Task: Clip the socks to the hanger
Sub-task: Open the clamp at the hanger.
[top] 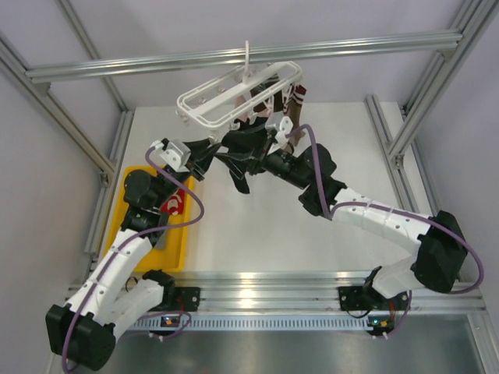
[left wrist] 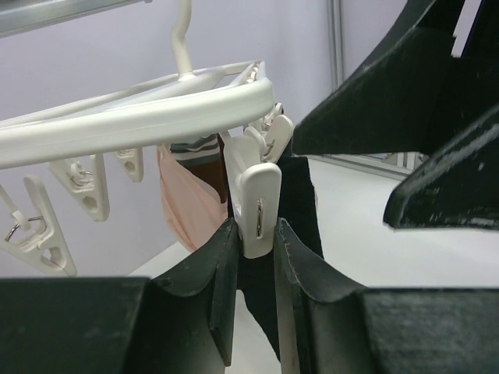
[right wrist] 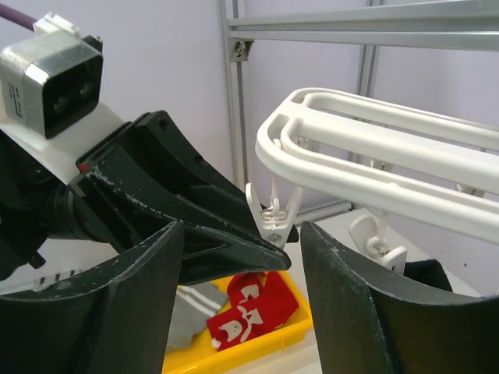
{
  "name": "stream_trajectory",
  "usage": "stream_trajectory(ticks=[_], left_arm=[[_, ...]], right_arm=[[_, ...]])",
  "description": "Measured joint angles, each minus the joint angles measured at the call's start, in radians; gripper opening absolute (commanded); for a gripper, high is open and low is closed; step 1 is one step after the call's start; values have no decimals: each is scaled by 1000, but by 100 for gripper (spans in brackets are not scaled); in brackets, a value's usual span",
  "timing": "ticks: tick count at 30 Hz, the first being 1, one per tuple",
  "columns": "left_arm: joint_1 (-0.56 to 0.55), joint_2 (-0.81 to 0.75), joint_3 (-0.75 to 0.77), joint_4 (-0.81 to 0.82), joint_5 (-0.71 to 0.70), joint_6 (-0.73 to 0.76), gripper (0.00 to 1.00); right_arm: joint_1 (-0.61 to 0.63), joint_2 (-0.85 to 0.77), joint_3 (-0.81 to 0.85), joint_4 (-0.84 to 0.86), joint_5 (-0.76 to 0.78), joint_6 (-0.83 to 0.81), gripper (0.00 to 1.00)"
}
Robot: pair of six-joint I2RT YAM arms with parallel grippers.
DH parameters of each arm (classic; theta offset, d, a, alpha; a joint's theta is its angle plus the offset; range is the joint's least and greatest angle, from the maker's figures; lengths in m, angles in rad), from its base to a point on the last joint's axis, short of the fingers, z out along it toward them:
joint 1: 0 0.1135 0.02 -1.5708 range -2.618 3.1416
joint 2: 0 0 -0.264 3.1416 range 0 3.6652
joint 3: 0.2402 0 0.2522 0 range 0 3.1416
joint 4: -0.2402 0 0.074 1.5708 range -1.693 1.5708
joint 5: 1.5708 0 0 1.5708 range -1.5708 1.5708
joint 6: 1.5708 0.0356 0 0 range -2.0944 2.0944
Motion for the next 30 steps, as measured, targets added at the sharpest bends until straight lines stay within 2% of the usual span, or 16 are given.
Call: stream_trajectory(ticks=[13,30], left_arm=[[-5,0,3,-20,18,12,5],[-5,0,7,-29,18,34,5]], right_arm=[[6,82,-57,241,33,-52,58],[6,138,-29,288,72,-31,56]])
